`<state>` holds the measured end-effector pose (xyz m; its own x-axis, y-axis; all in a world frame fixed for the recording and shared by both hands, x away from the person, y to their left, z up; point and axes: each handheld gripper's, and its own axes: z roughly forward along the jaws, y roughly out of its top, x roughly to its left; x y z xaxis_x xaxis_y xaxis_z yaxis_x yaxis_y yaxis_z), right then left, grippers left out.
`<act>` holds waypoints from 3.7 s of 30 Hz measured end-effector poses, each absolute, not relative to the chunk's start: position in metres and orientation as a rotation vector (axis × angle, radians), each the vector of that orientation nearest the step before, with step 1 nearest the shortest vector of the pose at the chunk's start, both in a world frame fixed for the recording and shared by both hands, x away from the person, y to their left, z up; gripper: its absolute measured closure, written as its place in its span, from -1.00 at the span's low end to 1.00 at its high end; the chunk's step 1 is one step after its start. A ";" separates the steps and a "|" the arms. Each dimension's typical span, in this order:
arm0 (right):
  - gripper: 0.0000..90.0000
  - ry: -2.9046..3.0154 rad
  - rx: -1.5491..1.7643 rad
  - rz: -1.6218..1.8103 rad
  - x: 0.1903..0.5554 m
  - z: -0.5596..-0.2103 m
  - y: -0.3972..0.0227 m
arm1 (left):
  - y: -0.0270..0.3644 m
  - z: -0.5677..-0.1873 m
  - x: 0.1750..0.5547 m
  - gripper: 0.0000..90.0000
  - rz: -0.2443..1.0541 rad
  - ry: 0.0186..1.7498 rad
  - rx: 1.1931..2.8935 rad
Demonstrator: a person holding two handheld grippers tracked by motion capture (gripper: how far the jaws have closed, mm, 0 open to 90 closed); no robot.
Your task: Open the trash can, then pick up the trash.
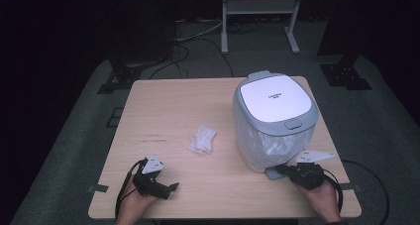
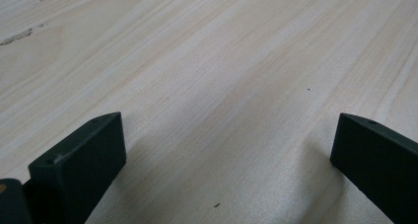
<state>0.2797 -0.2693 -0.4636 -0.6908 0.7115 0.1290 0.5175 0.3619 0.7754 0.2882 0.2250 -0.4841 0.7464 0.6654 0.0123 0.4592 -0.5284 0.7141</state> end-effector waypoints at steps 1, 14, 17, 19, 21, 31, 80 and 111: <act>1.00 2.392 1.101 1.234 0.280 -0.464 -0.269 | 0.225 -0.484 0.288 -1.00 0.369 0.841 2.222; 1.00 2.396 1.099 1.233 0.280 -0.467 -0.269 | 0.225 -0.484 0.288 -1.00 0.370 0.844 2.223; 1.00 2.398 1.103 1.231 0.280 -0.468 -0.270 | 0.225 -0.484 0.288 -1.00 0.372 0.849 2.219; 1.00 2.398 1.106 1.235 0.280 -0.468 -0.270 | 0.225 -0.484 0.288 -1.00 0.373 0.851 2.218; 1.00 2.397 1.109 1.234 0.280 -0.470 -0.269 | 0.225 -0.484 0.288 -1.00 0.374 0.852 2.218; 1.00 2.409 1.105 1.210 0.280 -0.475 -0.269 | 0.225 -0.484 0.288 -1.00 0.374 0.852 2.218; 1.00 2.407 1.126 1.233 0.281 -0.476 -0.270 | 0.203 -0.440 0.323 -1.00 0.367 0.791 2.163; 1.00 2.409 1.126 1.230 0.281 -0.476 -0.270 | 0.168 -0.422 0.361 -1.00 0.387 0.717 2.128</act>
